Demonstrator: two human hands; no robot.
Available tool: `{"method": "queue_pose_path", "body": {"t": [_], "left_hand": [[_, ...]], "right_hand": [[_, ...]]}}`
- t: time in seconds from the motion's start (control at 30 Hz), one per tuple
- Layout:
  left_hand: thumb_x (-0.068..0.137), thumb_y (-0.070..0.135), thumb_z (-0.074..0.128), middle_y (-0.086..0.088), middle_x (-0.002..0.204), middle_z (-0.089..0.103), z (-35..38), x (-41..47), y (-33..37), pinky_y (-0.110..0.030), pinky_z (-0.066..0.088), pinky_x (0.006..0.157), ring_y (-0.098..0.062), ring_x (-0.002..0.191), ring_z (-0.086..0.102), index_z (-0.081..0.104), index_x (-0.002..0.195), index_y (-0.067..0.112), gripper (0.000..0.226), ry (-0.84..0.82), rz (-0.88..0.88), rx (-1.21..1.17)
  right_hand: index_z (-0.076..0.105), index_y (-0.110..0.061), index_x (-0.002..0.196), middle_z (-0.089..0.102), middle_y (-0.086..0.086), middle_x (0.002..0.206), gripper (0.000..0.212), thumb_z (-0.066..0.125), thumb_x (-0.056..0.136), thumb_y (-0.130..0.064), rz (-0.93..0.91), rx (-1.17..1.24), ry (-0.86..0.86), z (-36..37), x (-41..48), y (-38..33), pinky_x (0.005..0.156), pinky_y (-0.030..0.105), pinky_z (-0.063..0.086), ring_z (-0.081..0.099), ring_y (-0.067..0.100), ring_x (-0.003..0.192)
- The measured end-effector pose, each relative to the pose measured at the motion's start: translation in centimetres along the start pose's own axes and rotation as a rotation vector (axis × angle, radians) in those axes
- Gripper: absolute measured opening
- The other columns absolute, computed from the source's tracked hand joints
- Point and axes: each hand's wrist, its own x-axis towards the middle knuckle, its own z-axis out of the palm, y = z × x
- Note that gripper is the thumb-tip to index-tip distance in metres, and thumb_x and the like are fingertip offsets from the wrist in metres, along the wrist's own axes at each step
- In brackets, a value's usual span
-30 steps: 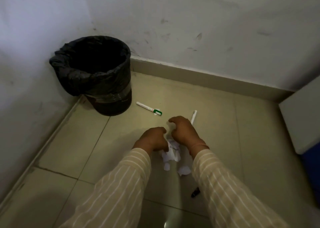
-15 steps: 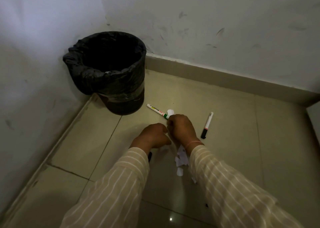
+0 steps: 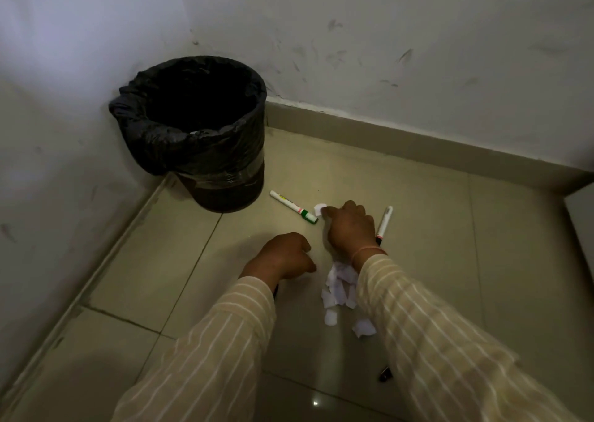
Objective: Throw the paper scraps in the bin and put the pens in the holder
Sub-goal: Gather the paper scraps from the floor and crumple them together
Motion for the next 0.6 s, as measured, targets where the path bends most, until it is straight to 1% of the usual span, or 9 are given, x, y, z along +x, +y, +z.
{"method": "queue_pose_path", "body": {"t": [0.13,0.23,0.3,0.37,0.43,0.5,0.53,0.6], "left_hand": [[0.082,0.035,0.081,-0.002,0.141,0.061,0.2,0.1,0.8,-0.031,0.047,0.106,-0.022,0.129,0.058,0.062,0.139,0.024,0.061,-0.003,0.010,0.007],[0.086,0.023,0.075,-0.004,0.144,0.061,1.1,0.2,1.6,-0.032,0.047,0.109,-0.024,0.131,0.058,0.060,0.142,0.024,0.058,-0.006,0.038,0.048],[0.089,0.014,0.063,-0.007,0.145,0.061,2.2,0.0,2.2,-0.034,0.047,0.110,-0.026,0.131,0.058,0.058,0.144,0.022,0.055,-0.002,0.061,0.068],[0.091,0.011,0.057,-0.012,0.145,0.060,3.1,-0.3,2.8,-0.036,0.047,0.108,-0.030,0.131,0.058,0.056,0.144,0.015,0.052,0.017,0.084,0.088],[0.092,0.013,0.056,-0.016,0.143,0.059,3.7,-0.8,3.3,-0.039,0.049,0.105,-0.033,0.130,0.058,0.051,0.144,0.009,0.053,0.034,0.098,0.112],[0.092,0.014,0.057,-0.019,0.142,0.057,4.0,-0.9,3.4,-0.040,0.049,0.102,-0.035,0.128,0.057,0.046,0.147,0.008,0.056,0.043,0.100,0.135],[0.091,0.014,0.057,-0.020,0.141,0.057,4.0,-0.9,3.3,-0.040,0.049,0.101,-0.036,0.127,0.057,0.045,0.147,0.007,0.058,0.044,0.096,0.143],[0.090,0.012,0.057,-0.020,0.141,0.057,4.0,-1.2,3.3,-0.040,0.049,0.101,-0.036,0.128,0.057,0.045,0.147,0.007,0.059,0.047,0.090,0.156]], "right_hand": [[0.066,-0.035,0.131,0.059,0.010,0.128,0.045,0.042,0.096,-0.018,0.158,0.087,0.029,0.3,-2.1,1.4,0.108,0.049,0.043,0.056,0.034,0.125],[0.071,-0.030,0.125,0.066,0.007,0.128,0.045,0.047,0.091,-0.015,0.222,0.187,-0.018,1.0,-3.7,2.0,0.111,0.041,0.046,0.062,0.030,0.124],[0.073,-0.026,0.125,0.068,0.007,0.130,0.043,0.052,0.090,-0.015,0.234,0.225,-0.084,1.2,-4.7,2.2,0.111,0.036,0.046,0.063,0.030,0.125],[0.072,-0.025,0.127,0.069,0.009,0.131,0.040,0.057,0.090,-0.020,0.243,0.245,-0.115,1.3,-5.7,2.3,0.107,0.035,0.050,0.064,0.032,0.123],[0.072,-0.028,0.128,0.068,0.011,0.132,0.038,0.056,0.093,-0.025,0.223,0.261,-0.112,1.6,-7.0,2.7,0.106,0.037,0.052,0.065,0.034,0.121],[0.070,-0.032,0.131,0.064,0.014,0.136,0.040,0.054,0.094,-0.030,0.207,0.307,-0.110,1.5,-8.4,3.0,0.108,0.040,0.050,0.062,0.037,0.123],[0.069,-0.035,0.132,0.062,0.014,0.138,0.040,0.054,0.095,-0.030,0.194,0.316,-0.120,1.6,-8.9,3.1,0.109,0.041,0.049,0.060,0.037,0.125],[0.069,-0.035,0.132,0.059,0.014,0.141,0.040,0.058,0.095,-0.025,0.174,0.313,-0.152,1.5,-10.1,3.5,0.110,0.040,0.049,0.059,0.037,0.127]]}}
